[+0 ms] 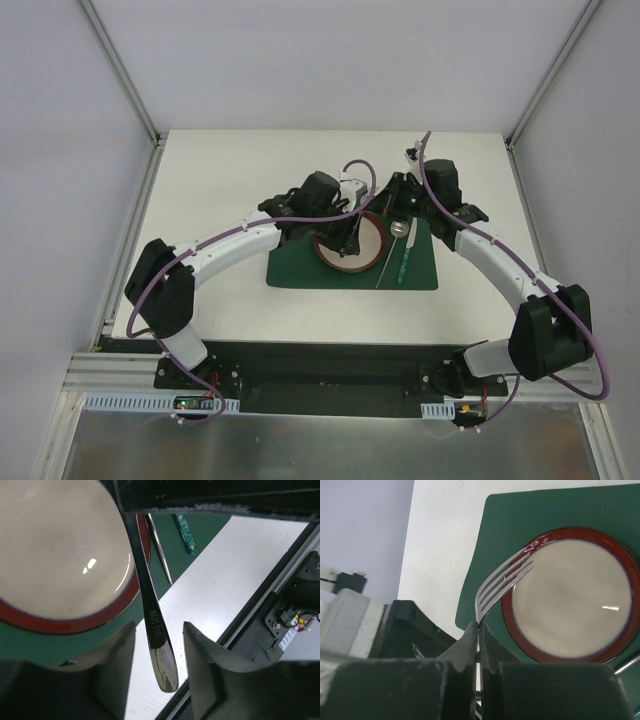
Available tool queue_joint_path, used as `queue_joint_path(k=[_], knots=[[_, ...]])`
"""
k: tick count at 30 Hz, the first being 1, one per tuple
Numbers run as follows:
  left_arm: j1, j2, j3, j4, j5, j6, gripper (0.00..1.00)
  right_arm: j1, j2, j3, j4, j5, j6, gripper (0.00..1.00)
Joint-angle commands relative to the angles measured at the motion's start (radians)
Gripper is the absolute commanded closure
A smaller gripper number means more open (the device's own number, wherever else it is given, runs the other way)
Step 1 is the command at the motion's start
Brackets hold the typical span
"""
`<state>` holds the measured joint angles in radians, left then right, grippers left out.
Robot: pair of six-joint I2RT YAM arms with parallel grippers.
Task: Set the dinner table for one person
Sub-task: Pick up the fork from the corner of the board.
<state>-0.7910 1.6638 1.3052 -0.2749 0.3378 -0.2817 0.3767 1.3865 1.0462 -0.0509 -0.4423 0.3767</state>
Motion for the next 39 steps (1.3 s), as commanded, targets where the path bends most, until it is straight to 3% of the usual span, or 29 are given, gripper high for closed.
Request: queue_joint_path(k=[1, 2, 8, 20, 24, 30, 39], knots=[[0.004, -0.006, 0.065, 0.005, -0.009, 0.018, 0.65, -0.009, -0.035, -0.011, 0.029, -0.029, -0.010, 0.99], [0.003, -0.001, 0.072, 0.000, -0.014, 0.019, 0.75, -0.010, -0.037, -0.011, 0.029, -0.029, -0.010, 0.99], [0.003, 0.028, 0.118, -0.027, -0.014, 0.029, 1.00, -0.013, -0.035, -0.018, 0.033, -0.035, -0.010, 0.99], [0.003, 0.031, 0.103, -0.026, -0.040, 0.024, 1.00, -0.016, -0.029, -0.043, 0.046, -0.052, -0.001, 0.99], [0.003, 0.036, 0.115, -0.026, -0.063, 0.038, 1.00, -0.016, -0.032, -0.057, 0.046, -0.050, -0.004, 0.91], [0.003, 0.039, 0.132, -0.026, -0.101, 0.042, 1.00, -0.018, -0.043, -0.060, 0.029, -0.039, -0.012, 0.67], [0.091, -0.022, 0.102, -0.030, -0.256, 0.010, 1.00, -0.064, -0.188, -0.098, -0.029, -0.052, -0.035, 0.65]])
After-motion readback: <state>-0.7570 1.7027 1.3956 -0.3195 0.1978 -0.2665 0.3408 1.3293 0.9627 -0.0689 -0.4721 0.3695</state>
